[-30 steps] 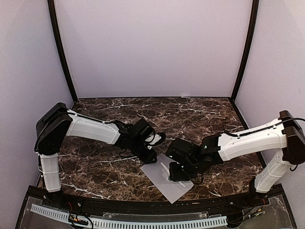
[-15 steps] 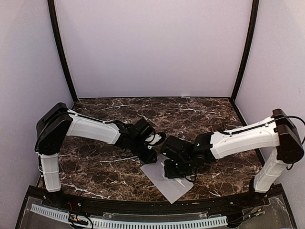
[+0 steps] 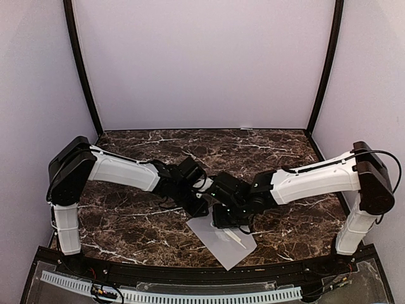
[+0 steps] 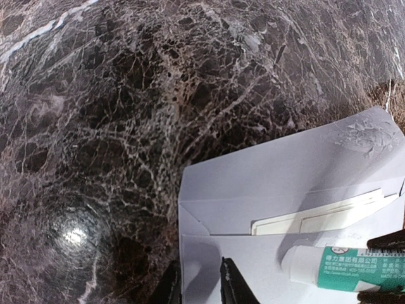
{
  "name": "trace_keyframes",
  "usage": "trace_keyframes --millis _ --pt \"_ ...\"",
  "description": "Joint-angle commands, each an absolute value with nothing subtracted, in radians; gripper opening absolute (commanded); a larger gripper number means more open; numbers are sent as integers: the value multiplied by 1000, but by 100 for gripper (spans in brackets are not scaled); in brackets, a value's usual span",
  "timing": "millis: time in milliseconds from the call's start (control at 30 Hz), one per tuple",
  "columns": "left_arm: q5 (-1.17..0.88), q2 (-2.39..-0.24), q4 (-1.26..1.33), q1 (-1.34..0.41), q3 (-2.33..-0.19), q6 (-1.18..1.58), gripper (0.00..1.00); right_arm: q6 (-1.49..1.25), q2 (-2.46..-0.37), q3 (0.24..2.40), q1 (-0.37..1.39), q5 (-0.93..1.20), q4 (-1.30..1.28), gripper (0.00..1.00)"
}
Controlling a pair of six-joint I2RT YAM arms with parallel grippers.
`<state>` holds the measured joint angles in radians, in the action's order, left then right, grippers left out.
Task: Place the letter into the envelope and seal it
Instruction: Paint the envelope at the center of the board.
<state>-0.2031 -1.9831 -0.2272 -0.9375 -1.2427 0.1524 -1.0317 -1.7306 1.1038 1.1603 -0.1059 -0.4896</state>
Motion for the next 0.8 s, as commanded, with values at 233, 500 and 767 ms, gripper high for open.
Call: trace_keyframes --millis 233,500,767 --pt "-237 -2054 -322 -950 -1226 147 22 -977 -1693 1157 1143 -125 -490 0" --pt "-203 -2066 -333 -951 -1230 144 21 -969 -1561 1131 1169 -119 -561 0" --pt "-204 -2068 -333 -950 -1232 143 21 -1066 -1449 1010 1234 -107 -600 0"
